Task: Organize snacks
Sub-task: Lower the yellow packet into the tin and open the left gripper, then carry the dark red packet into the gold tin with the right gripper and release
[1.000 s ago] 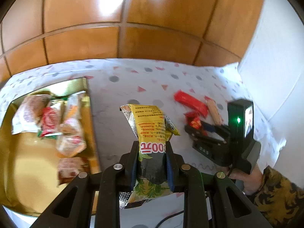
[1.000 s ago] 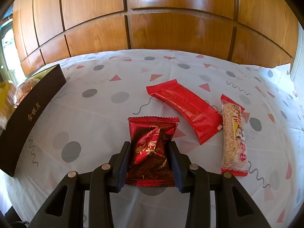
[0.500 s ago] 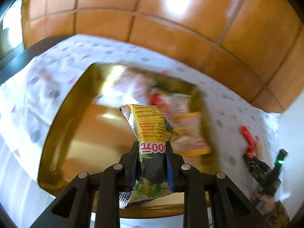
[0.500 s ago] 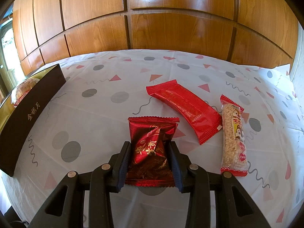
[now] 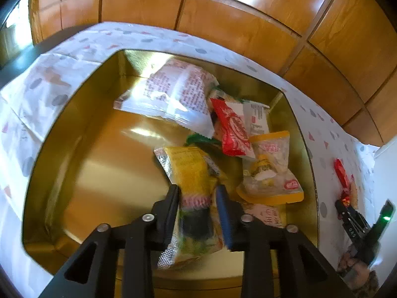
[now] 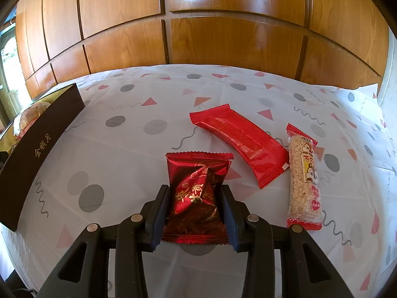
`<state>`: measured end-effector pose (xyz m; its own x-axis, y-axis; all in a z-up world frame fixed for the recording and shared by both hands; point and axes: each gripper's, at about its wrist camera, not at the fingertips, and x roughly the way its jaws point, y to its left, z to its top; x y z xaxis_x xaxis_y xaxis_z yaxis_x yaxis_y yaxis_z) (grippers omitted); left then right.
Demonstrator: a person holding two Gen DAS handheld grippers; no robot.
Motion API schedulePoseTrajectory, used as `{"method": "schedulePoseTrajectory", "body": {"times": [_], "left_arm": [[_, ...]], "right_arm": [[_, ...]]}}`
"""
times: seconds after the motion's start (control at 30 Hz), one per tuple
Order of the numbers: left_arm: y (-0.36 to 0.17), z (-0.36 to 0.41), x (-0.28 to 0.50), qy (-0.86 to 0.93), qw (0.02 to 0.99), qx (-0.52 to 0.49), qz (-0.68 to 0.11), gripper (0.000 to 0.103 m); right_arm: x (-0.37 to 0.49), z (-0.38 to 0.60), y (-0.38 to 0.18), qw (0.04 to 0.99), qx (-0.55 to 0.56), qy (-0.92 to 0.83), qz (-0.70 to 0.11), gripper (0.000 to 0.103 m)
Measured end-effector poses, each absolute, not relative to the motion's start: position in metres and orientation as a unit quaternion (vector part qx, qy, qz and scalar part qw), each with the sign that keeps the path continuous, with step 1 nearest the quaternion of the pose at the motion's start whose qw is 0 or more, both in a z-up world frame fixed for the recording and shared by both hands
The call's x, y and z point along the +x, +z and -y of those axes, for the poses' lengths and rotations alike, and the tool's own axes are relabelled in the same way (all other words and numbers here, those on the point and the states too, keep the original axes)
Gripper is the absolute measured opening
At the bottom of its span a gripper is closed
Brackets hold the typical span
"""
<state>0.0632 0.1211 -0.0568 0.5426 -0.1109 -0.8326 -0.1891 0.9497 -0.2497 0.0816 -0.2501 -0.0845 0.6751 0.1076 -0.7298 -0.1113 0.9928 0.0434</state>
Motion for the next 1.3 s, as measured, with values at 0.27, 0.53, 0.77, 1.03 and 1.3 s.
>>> {"method": "schedulePoseTrajectory", "body": {"times": [0.27, 0.53, 0.77, 1.03, 1.3], "left_arm": [[-0.046, -0.127, 0.043, 0.056, 0.875, -0.142, -0.459, 0.041], [-0.035, -0.103, 0.028, 0.064, 0.894, -0.097, -0.434, 0.047], [-0.027, -0.085, 0.022, 0.051, 0.904, -0.062, -0.419, 0.048], [-0.027, -0.079, 0.019, 0.045, 0.907, -0.051, -0.416, 0.049], [-0.025, -0.093, 0.013, 0.057, 0.909, -0.064, -0.408, 0.049]], "right_arm": [[0.082, 0.251, -0.085, 0.915, -0.004, 0.059, -0.399, 0.040], [0.081, 0.249, -0.084, 0.915, -0.008, 0.053, -0.399, 0.040], [0.082, 0.247, -0.084, 0.915, -0.012, 0.050, -0.401, 0.040], [0.082, 0.244, -0.084, 0.914, -0.021, 0.044, -0.403, 0.041], [0.083, 0.240, -0.083, 0.910, -0.031, 0.029, -0.413, 0.040]]}}
